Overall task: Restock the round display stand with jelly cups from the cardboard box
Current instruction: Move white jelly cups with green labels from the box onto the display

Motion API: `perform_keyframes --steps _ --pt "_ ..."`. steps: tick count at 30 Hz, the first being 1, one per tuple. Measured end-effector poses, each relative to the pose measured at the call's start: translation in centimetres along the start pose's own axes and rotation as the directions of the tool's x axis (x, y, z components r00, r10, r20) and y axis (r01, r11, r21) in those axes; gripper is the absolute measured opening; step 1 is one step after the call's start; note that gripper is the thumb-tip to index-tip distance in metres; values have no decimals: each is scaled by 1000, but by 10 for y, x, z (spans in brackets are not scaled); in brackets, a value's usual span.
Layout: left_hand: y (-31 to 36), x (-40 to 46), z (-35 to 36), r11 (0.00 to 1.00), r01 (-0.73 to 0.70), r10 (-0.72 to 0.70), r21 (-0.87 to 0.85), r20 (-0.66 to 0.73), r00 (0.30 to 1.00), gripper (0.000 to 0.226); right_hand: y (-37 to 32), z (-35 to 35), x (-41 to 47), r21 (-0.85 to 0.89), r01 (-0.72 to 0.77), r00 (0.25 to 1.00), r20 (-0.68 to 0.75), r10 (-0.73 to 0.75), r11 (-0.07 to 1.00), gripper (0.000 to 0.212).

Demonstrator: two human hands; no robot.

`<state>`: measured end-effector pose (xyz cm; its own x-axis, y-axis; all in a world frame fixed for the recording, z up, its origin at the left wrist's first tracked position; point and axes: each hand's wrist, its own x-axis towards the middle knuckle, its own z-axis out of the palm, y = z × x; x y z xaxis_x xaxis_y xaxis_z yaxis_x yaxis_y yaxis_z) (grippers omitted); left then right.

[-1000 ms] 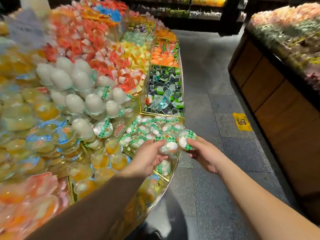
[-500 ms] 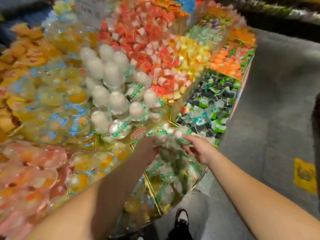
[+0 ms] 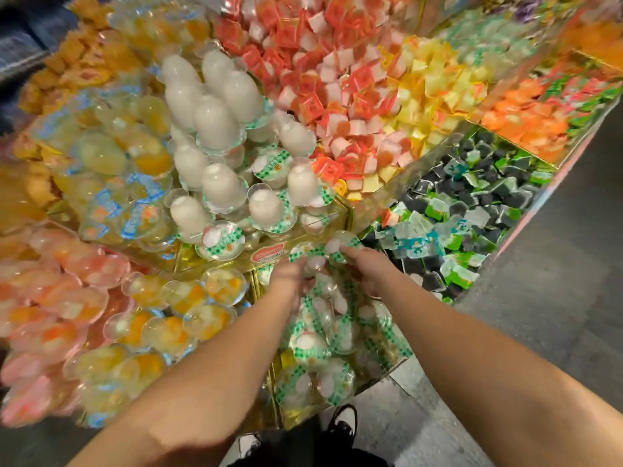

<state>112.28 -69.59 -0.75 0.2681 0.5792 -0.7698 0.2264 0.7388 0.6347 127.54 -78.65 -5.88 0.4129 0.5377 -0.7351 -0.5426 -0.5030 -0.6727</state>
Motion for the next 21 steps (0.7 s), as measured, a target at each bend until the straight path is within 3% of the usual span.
perform_keyframes --steps 2,4,12,17,21 --pt "0 5 0 999 -30 29 -24 -61 998 66 -15 15 -22 -25 6 1000 -14 -7 1000 91" --pt "-1 9 1 999 -32 28 -44 -85 996 66 -21 21 -27 -96 25 998 -55 -30 995 93" --pt "-4 16 8 997 -20 18 -79 -36 999 68 -30 24 -31 -403 98 968 -174 -181 910 68" --pt "0 10 0 981 -51 56 186 -20 998 73 -32 25 -33 -481 92 963 -178 -200 872 72" --pt "9 -6 -12 906 -129 139 404 3 990 47 -38 17 -48 -447 66 969 -186 -165 892 86"
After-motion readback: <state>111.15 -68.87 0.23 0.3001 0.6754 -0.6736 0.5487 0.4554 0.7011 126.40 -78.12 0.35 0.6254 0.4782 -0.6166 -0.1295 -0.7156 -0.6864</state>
